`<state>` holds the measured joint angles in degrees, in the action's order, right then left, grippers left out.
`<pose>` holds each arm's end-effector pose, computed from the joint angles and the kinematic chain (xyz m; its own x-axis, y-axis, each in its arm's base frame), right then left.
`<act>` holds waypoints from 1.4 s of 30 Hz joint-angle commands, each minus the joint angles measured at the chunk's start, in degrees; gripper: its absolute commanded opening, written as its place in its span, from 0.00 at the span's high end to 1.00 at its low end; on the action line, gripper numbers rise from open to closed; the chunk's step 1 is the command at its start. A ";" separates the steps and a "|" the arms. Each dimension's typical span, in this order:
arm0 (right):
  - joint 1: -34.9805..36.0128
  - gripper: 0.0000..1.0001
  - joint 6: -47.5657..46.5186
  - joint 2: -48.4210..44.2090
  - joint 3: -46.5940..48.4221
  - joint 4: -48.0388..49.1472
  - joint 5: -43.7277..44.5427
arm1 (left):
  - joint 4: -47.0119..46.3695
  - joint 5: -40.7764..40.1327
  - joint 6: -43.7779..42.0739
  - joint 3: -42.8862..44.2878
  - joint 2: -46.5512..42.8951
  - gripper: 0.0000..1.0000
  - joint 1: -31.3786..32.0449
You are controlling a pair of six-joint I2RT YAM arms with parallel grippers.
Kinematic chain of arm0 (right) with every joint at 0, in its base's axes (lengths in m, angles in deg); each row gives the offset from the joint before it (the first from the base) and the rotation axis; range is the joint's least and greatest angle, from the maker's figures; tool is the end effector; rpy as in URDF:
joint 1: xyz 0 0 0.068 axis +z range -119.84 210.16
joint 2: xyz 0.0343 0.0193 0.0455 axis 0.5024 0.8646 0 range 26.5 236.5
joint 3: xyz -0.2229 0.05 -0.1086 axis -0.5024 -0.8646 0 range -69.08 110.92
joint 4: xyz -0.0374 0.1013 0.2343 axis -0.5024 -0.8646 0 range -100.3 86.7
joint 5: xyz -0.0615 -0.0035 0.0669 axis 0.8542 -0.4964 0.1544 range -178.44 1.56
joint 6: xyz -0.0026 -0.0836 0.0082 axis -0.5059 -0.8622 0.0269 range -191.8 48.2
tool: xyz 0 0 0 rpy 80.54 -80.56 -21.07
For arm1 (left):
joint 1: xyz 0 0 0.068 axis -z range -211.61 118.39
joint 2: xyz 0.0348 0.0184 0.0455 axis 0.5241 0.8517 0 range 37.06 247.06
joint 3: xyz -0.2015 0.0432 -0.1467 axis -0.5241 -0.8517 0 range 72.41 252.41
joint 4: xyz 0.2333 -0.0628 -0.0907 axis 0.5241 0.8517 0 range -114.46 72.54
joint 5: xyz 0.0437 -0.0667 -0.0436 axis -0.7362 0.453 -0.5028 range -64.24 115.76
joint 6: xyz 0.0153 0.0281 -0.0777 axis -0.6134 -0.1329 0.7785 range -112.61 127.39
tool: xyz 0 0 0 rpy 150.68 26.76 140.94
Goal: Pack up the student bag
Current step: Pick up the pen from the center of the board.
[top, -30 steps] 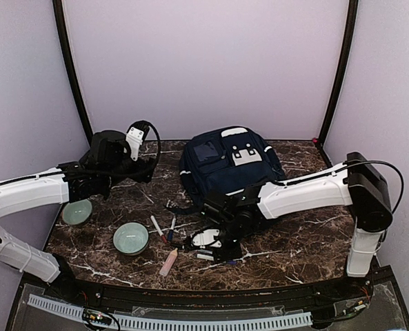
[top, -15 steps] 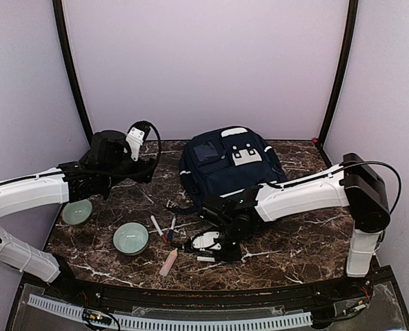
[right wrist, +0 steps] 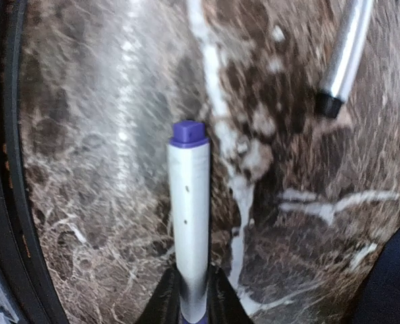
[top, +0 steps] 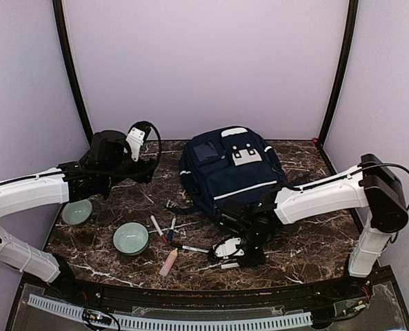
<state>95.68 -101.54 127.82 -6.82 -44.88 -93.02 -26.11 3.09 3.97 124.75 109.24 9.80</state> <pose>0.1260 0.2908 0.1013 0.0977 -0.9787 -0.1803 -0.9952 -0.0971 -0.0122 0.2645 -0.1955 0.2754 -0.2138 0.2619 -0.9411 0.3490 0.9203 0.1768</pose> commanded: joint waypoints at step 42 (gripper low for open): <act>-11.01 0.97 -2.72 -18.80 -8.39 -5.23 -7.47 | -6.68 20.99 -6.26 -0.34 9.05 0.28 4.86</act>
<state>89.32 -103.42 115.08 -12.33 -49.17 -96.45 -29.68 16.57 0.41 123.52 115.91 10.85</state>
